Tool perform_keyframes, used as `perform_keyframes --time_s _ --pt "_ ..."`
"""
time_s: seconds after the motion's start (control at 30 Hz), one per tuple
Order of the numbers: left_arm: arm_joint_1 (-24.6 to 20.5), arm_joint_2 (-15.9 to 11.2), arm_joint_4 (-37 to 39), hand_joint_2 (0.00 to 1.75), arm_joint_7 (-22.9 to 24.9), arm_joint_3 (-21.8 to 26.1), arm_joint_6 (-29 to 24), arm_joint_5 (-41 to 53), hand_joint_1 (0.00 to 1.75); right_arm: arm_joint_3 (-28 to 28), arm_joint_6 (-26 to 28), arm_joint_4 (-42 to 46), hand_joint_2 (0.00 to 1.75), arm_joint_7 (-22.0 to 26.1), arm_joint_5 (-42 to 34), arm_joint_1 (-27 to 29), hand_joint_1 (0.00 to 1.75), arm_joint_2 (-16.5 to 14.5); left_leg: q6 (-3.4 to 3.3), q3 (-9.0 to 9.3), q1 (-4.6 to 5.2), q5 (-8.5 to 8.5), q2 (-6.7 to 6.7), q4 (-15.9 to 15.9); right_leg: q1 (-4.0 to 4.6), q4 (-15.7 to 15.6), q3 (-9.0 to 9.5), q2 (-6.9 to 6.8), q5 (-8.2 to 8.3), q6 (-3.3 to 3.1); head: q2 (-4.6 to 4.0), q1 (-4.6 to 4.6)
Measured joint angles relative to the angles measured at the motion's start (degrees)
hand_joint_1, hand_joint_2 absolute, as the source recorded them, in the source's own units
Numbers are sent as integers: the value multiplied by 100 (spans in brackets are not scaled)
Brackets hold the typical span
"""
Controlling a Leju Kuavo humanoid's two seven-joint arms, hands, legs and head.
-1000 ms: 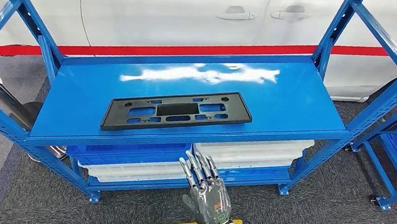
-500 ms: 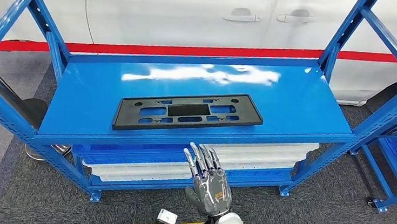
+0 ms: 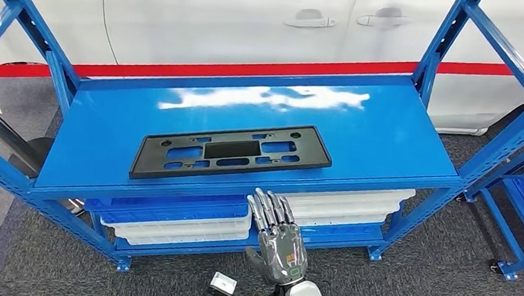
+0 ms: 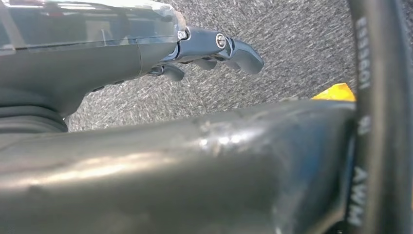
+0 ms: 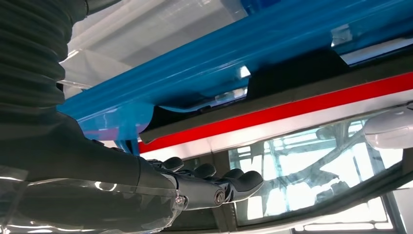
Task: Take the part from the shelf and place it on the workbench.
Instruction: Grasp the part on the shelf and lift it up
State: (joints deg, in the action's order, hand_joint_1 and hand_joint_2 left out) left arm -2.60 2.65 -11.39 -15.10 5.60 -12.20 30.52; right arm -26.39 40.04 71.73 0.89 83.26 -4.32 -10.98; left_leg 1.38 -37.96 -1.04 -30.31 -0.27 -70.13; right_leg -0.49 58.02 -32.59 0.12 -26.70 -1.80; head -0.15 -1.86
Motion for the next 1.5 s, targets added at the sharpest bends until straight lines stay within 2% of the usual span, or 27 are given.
perform_keyframes --time_s 0.03,0.1,0.17,0.27,0.33,0.4,0.43,0.47,0.53,0.6,0.63,0.73,0.8,0.83,0.9,0.93,0.97,1.0,1.07,1.1,1.13,1.23,1.3,1.33,1.43,1.47,1.5 --pt "1 -4 0 0 0 0 1 4 0 3 0 -6 175 1 -4 1 0 -4 -19 170 0 222 2 409 0 10 25 4 -24 16 0 0" --pt "-5 -10 0 0 -1 0 1 11 0 10 0 -15 175 2 -11 -1 0 -17 -70 445 23 447 1 1023 20 40 46 6 -67 66 0 0" --pt "-5 -14 0 0 -1 1 1 16 0 16 0 -28 175 5 -16 0 0 -25 -124 500 54 430 -6 1142 29 42 40 5 -79 120 0 0" --pt "6 -18 0 0 0 2 1 26 0 21 1 -37 175 8 -16 -1 0 -27 -230 530 23 462 -5 1210 21 112 22 3 -151 201 0 2" --pt "2 -18 0 0 0 2 0 49 0 30 3 -40 175 8 -18 4 0 -27 -290 553 5 473 6 1245 9 623 -222 1 -437 243 0 2" --pt "0 -20 0 0 1 3 -1 77 0 46 4 -48 175 8 -26 26 0 -27 -321 556 9 455 7 1243 -3 1384 -637 0 -741 271 0 3" --pt "2 -21 0 0 2 4 -2 88 0 56 4 -54 175 8 -33 39 0 -27 -325 564 11 441 5 1240 -12 1594 -774 -1 -754 280 0 3" --pt "4 -22 0 0 5 4 -2 102 0 62 4 -58 175 11 -38 47 0 -27 -321 579 12 424 2 1237 -20 1585 -806 -2 -648 282 0 3" --pt "8 -22 0 0 13 4 -2 131 0 67 4 -63 175 19 -47 49 0 -27 -295 635 11 377 -7 1225 -31 953 -545 -7 -199 260 0 3" --pt "6 -22 0 0 18 5 -2 160 0 68 4 -63 175 25 -61 43 0 -28 -239 672 27 322 -12 1206 -13 277 -233 -11 53 217 0 2" --pt "3 -22 0 0 18 5 -2 173 0 69 4 -63 175 27 -70 44 0 -28 -204 678 35 299 -11 1203 0 122 -165 -7 68 195 0 2" --pt "-7 -25 0 0 17 8 -2 194 0 74 5 -63 175 30 -86 54 0 -35 -93 721 29 245 -1 1219 5 45 -109 10 18 112 0 2" --pt "-14 -26 0 0 16 9 -1 205 0 78 7 -63 175 30 -87 54 0 -50 -34 652 17 108 11 981 -17 -13 -13 3 -4 37 0 1" --pt "-14 -28 0 0 16 10 1 210 0 79 8 -64 175 30 -86 58 0 -56 -13 508 10 -24 15 683 -21 -30 33 -6 -24 7 0 1" --pt "-5 -34 0 0 17 16 3 213 0 87 9 -75 175 30 -86 66 0 -60 19 54 7 -302 15 -107 -2 -34 93 -13 -85 -31 0 0" --pt "8 -37 0 0 17 19 3 213 0 94 9 -83 175 30 -86 75 0 -60 27 -127 6 -333 16 -365 8 -33 126 -7 -119 -37 0 0" --pt "22 -38 0 0 18 22 3 216 0 101 9 -89 175 30 -86 81 0 -60 25 -219 6 -249 16 -427 15 -32 170 2 -155 -37 0 0" --pt "32 -39 0 0 19 24 3 221 0 108 9 -93 175 30 -86 86 0 -60 13 -194 7 -44 16 -253 21 -32 228 10 -197 -32 0 0" --pt "40 -41 1 0 22 26 4 236 0 119 9 -94 175 31 -84 89 0 -63 -45 71 21 448 17 487 34 -35 358 17 -298 -3 0 1" --pt "41 -42 2 0 25 29 5 240 0 125 9 -96 175 32 -83 88 0 -67 -81 217 40 580 18 818 40 -36 403 18 -344 23 0 1" --pt "36 -43 3 0 28 32 6 245 0 129 10 -96 175 33 -81 88 0 -70 -118 311 62 613 18 1020 44 -43 427 16 -378 51 0 1" --pt "29 -45 4 0 31 39 8 249 0 138 12 -95 175 37 -72 85 0 -73 -221 429 79 504 11 1182 39 -1 458 10 -390 132 0 2" --pt "39 -42 4 0 30 42 11 252 0 139 14 -95 175 37 -61 70 0 -73 -294 554 51 463 6 1254 35 280 353 8 -446 178 0 2" --pt "38 -39 4 0 30 42 14 255 0 139 14 -100 175 37 -53 59 0 -73 -325 615 43 436 5 1277 26 564 189 7 -533 202 0 2" --pt "31 -37 4 0 31 44 29 264 0 139 14 -141 175 34 -41 43 0 -73 -360 746 43 319 -3 1284 -4 1522 -547 6 -844 266 0 2" --pt "35 -35 4 0 32 45 35 267 0 139 13 -159 175 34 -40 42 0 -73 -351 808 43 270 -8 1284 -15 1603 -706 5 -816 278 0 2" --pt "41 -31 4 0 34 46 39 273 0 139 13 -176 175 34 -39 41 0 -73 -336 884 41 214 -14 1283 -24 1487 -763 2 -665 283 0 2"
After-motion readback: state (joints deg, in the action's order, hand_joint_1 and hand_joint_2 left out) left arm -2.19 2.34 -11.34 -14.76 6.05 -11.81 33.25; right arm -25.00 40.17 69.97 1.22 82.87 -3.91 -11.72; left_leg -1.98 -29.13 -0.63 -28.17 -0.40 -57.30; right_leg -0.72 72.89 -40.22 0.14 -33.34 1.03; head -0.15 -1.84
